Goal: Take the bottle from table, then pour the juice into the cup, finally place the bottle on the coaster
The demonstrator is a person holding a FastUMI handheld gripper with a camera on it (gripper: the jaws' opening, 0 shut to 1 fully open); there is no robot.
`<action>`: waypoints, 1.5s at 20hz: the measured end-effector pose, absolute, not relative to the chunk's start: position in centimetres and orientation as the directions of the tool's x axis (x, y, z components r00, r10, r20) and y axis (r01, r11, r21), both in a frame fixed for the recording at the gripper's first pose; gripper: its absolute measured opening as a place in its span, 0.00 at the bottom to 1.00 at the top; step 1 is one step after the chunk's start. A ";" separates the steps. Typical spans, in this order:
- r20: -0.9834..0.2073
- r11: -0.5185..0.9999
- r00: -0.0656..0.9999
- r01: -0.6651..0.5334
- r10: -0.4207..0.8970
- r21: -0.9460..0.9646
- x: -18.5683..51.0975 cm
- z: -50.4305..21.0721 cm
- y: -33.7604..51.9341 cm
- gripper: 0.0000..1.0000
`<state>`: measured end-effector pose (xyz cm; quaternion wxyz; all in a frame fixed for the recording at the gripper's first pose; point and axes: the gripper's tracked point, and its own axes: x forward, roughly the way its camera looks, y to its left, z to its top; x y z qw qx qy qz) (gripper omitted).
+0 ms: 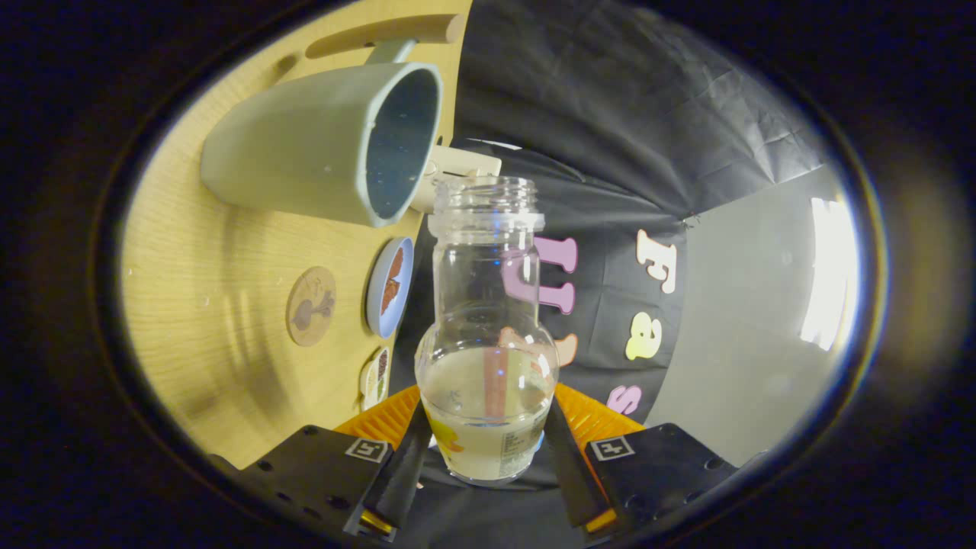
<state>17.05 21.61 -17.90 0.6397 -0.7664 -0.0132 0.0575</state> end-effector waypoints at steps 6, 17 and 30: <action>-0.256 0.030 0.966 -0.257 0.041 -0.966 15.9 -21.2 20.8 0.80; -0.496 0.682 0.856 -0.449 0.144 -0.577 15.5 -22.5 22.6 0.80; -0.319 0.955 0.904 -0.295 0.283 0.011 22.3 -21.1 24.0 0.80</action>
